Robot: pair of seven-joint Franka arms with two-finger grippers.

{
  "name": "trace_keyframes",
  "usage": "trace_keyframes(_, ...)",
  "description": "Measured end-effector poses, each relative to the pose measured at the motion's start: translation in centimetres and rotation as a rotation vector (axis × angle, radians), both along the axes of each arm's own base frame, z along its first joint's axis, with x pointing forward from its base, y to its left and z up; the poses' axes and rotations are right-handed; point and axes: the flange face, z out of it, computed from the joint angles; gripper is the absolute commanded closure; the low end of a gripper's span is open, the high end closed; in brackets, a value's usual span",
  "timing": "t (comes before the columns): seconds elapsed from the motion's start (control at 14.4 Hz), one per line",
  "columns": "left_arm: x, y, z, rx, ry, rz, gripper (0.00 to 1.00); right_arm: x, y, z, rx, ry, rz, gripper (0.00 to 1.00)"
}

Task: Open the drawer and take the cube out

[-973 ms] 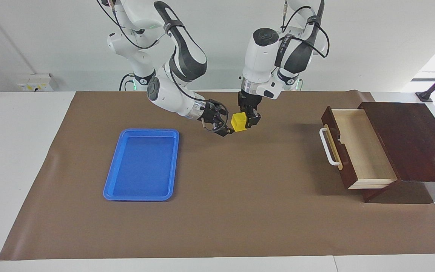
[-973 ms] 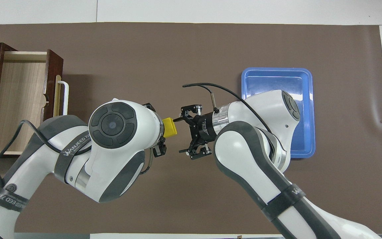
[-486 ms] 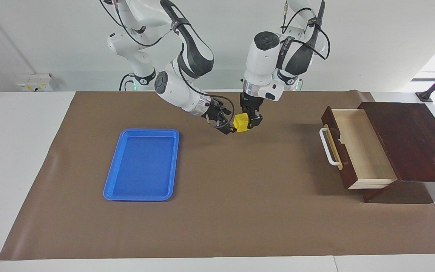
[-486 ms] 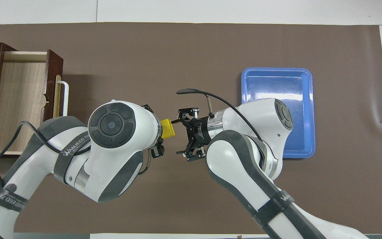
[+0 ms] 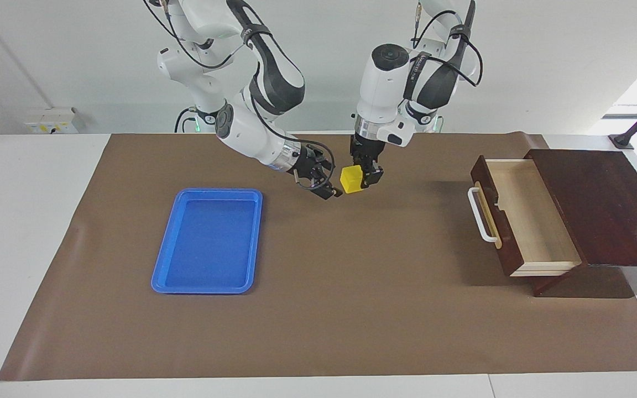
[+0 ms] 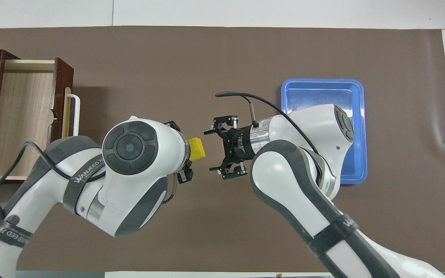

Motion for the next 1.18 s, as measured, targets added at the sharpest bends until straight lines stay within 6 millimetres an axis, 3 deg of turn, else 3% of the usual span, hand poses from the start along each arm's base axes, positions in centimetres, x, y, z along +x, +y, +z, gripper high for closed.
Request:
trace_keyframes(0.42,-0.2,-0.1,-0.1,0.001,0.005,-0.002,0.87,-1.1,2.2,0.0,-0.005,-0.023,0.022,0.0)
trace_keyframes(0.76,-0.2,-0.2,-0.1,-0.001,0.007,-0.003,0.87,-1.3,2.4,0.0,-0.005,-0.023,0.025,0.02)
trace_keyframes(0.83,-0.3,-0.2,-0.1,-0.001,0.007,-0.003,0.87,-1.2,2.4,0.0,-0.005,-0.023,0.025,0.24)
trace_keyframes(0.9,-0.3,-0.2,-0.1,0.0,0.008,-0.003,0.87,-1.3,2.4,0.0,-0.005,-0.023,0.024,0.71)
trace_keyframes(0.97,-0.3,-0.2,-0.2,0.0,0.01,-0.003,0.87,-1.2,2.4,0.0,-0.006,-0.026,0.022,1.0)
trace_keyframes(1.18,-0.8,-0.4,-0.5,0.008,0.027,-0.01,0.86,-1.0,2.2,0.0,-0.009,-0.038,0.008,1.0)
